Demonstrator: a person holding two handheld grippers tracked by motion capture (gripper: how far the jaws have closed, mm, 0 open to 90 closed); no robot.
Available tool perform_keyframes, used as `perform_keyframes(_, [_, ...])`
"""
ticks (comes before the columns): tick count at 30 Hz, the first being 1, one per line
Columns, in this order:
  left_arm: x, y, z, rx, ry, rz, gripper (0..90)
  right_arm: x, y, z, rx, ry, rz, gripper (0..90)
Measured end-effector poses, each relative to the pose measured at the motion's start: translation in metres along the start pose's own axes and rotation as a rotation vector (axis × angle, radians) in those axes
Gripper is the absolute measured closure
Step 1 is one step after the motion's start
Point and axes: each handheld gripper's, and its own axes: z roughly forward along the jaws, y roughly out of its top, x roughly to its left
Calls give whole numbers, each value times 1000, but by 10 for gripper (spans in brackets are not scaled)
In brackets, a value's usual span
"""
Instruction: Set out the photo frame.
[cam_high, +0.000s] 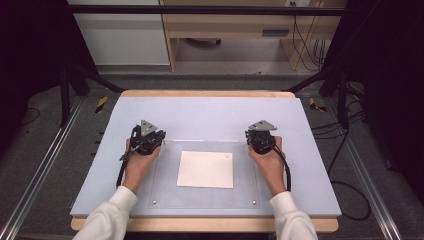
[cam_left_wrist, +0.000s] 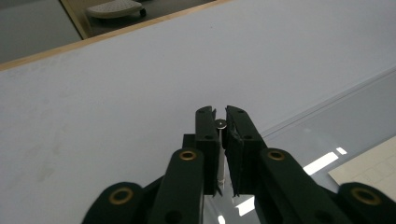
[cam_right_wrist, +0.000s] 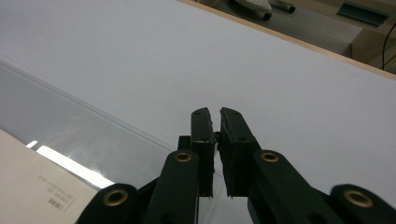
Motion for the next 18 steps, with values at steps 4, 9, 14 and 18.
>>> perform_keyframes(4, [1,4,1,26,-7,-1,839,-2,3,0,25,13,9,850])
perform_keyframes(9, [6,9,2,69,-34,-13,846,-4,13,3,93,30,18,855])
perform_keyframes(14, [9,14,4,109,-61,-7,848,-7,19,6,134,44,39,858])
perform_keyframes(18, [12,19,5,141,-83,-5,850,-9,24,9,169,52,43,859])
